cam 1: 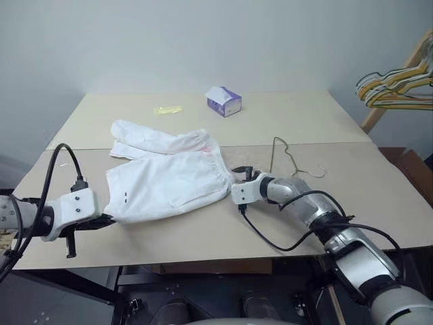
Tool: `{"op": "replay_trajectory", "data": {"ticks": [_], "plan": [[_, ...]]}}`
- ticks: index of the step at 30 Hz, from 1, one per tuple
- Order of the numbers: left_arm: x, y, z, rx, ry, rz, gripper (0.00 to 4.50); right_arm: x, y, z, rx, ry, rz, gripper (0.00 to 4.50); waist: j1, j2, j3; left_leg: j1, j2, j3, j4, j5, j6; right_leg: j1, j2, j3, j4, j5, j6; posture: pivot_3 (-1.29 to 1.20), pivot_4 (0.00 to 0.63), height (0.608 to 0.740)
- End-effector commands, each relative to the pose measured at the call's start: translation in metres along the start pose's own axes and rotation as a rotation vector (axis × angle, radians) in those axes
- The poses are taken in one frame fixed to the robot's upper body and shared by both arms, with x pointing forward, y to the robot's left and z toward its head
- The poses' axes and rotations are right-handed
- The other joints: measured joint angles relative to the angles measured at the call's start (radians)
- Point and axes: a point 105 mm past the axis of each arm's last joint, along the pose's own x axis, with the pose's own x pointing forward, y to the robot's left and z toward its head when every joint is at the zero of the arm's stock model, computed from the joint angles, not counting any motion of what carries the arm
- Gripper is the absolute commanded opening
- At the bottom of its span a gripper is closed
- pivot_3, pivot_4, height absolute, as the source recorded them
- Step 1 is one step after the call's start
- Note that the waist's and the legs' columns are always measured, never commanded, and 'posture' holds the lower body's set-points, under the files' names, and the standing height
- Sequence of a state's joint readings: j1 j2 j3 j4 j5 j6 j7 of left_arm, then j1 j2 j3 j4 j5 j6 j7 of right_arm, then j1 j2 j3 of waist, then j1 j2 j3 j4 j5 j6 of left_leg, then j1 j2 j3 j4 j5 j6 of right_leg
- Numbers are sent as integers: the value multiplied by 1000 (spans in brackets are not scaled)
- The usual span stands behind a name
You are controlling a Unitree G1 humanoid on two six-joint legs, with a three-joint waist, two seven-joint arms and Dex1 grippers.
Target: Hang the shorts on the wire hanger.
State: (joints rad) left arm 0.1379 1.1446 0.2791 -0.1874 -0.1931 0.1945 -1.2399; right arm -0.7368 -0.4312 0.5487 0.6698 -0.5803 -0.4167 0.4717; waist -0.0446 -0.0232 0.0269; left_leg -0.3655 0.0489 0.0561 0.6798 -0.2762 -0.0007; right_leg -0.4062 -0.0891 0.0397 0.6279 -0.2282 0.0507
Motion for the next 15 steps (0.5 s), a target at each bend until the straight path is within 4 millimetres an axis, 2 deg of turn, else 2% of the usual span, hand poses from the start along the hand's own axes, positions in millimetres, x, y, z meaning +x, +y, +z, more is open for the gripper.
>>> {"op": "replay_trajectory", "data": {"ticks": [1, 7, 8, 12, 15], "plan": [[-9, 6, 8, 40, -1, 33, 0, 2, -11, 7, -26, -39, -25, 2499, 2, 0, 0, 0, 0, 0, 0, 0, 0, 0, 0, 0, 0, 0, 0, 101, 0, 740], [-6, 4, 6, 30, -5, 31, 0, 4, -10, 5, -26, -42, -23, 257, 2, 0, 0, 0, 0, 0, 0, 0, 0, 0, 0, 0, 0, 0, 0, 99, 0, 740], [-6, 4, 5, 29, -3, 33, 0, 4, -10, 5, -24, -42, -23, 43, 2, 0, 0, 0, 0, 0, 0, 0, 0, 0, 0, 0, 1, 0, 0, 99, 0, 740], [-3, 5, 0, 24, 5, 35, 0, -1, -14, 4, -33, -38, -37, 43, 2, 0, 0, 0, 0, 0, 0, 0, 0, 0, 0, 0, 1, 0, 0, 93, 0, 740], [0, 5, -8, 36, 47, 35, 0, -17, -20, 4, -92, -29, -46, 43, 4, 0, 0, 0, 0, 0, 0, 0, 0, 0, 0, 0, 1, 0, 0, 93, 0, 740]]}}
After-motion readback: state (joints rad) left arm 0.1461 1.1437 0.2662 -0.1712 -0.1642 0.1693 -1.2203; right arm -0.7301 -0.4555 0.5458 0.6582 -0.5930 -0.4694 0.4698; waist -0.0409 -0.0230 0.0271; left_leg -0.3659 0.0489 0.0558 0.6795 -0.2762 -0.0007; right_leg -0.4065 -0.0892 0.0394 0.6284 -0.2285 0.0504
